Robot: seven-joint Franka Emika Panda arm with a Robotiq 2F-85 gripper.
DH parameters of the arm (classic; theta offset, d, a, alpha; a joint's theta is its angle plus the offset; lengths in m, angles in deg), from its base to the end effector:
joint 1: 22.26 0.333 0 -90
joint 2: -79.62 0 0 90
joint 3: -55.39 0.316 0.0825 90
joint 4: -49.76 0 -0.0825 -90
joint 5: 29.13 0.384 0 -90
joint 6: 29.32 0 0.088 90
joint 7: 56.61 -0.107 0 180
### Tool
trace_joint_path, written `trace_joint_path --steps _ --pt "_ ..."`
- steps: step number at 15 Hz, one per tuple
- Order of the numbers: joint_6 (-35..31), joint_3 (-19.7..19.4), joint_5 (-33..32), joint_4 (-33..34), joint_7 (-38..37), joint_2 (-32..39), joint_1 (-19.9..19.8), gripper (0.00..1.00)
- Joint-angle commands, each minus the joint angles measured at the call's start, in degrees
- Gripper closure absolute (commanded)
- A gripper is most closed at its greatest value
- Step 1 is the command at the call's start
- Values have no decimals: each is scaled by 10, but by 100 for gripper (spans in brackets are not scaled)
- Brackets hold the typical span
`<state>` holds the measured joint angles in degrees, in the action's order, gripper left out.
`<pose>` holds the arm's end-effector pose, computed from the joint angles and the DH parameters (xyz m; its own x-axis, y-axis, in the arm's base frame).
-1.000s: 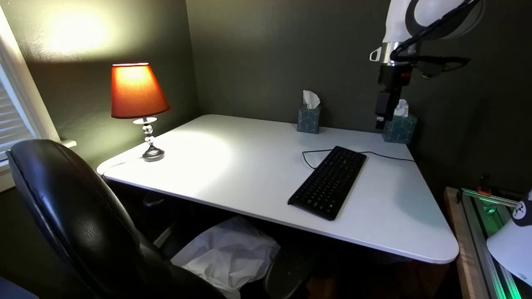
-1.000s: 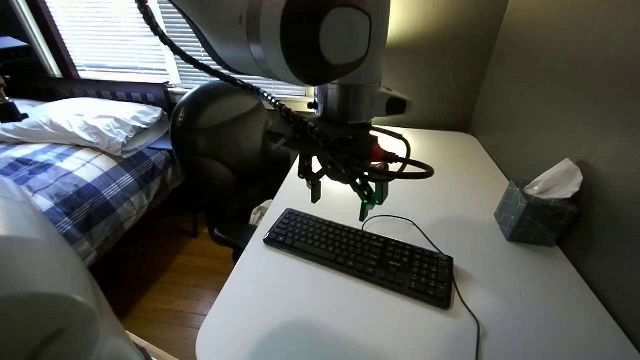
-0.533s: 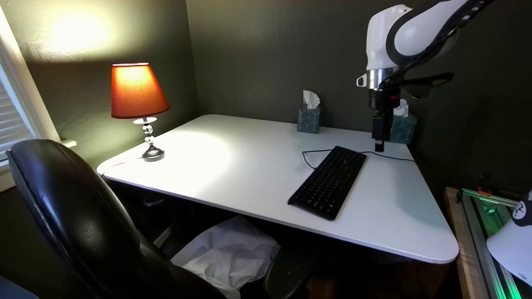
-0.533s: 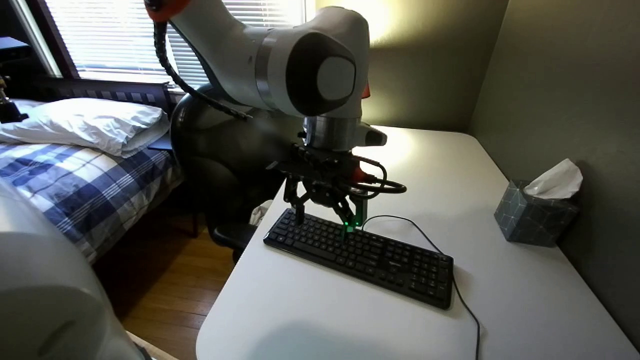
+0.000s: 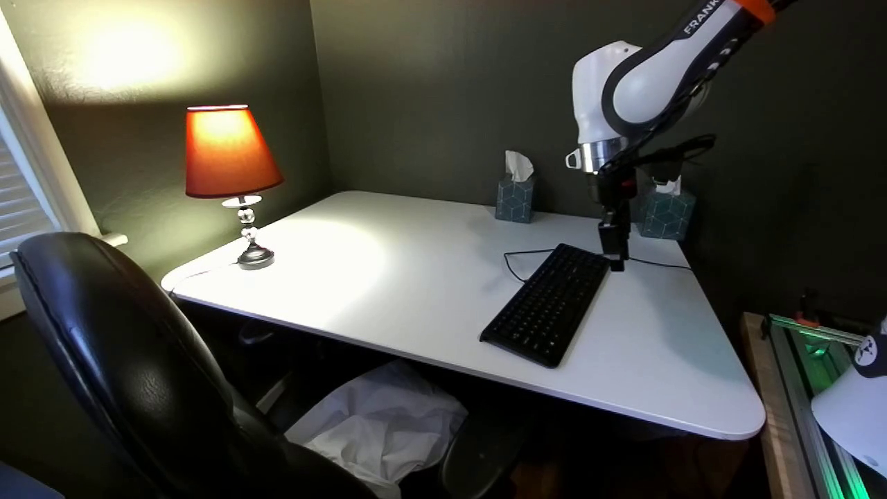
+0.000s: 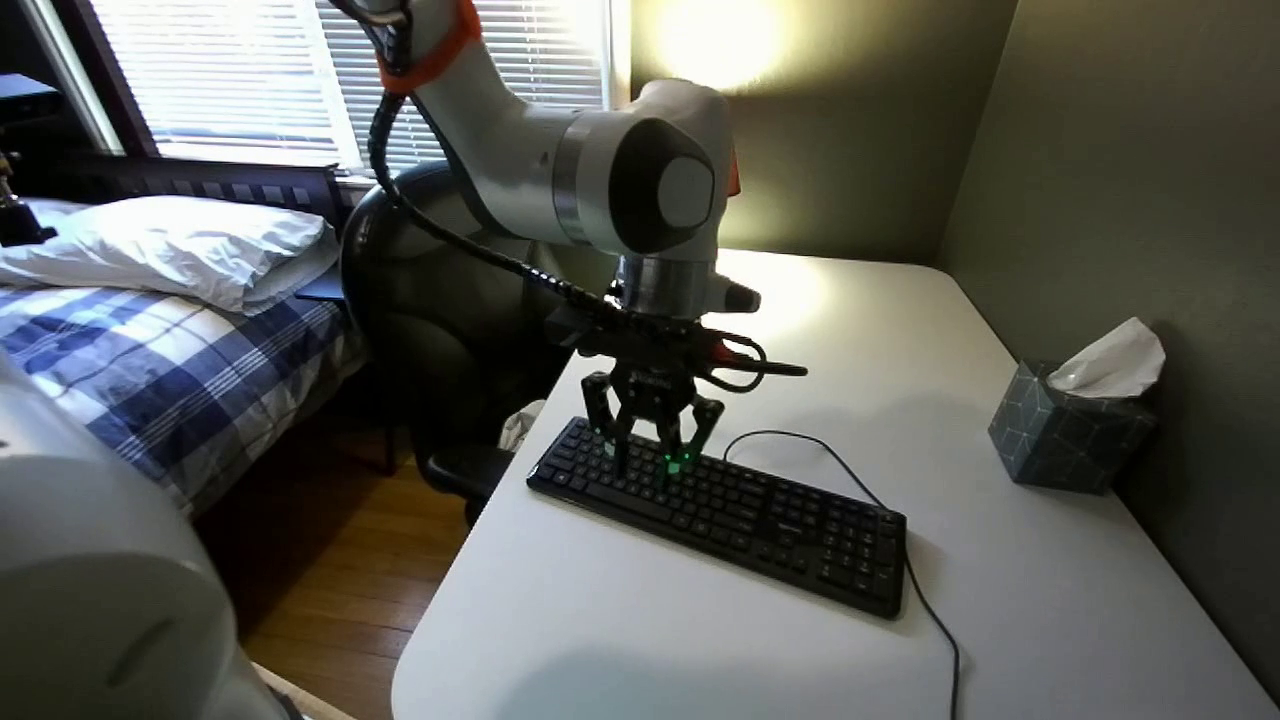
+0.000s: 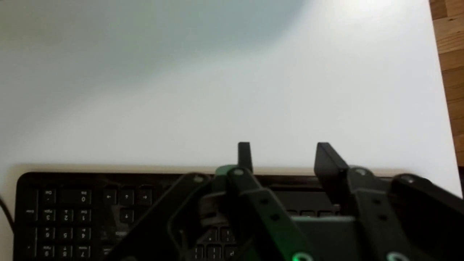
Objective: Press a key on the keyboard.
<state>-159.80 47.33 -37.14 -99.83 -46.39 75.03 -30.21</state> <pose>0.3870 -0.1135 0.2615 0.9650 0.0020 -0.2622 0.0082 -0.9997 0.0225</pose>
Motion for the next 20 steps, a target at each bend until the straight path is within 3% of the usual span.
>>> trace_joint_path --steps 1,4,20 --pt "5 7 11 39 11 56 9 82" --pt "10 13 15 54 15 82 12 100" --pt "10 36 34 104 60 171 11 100"
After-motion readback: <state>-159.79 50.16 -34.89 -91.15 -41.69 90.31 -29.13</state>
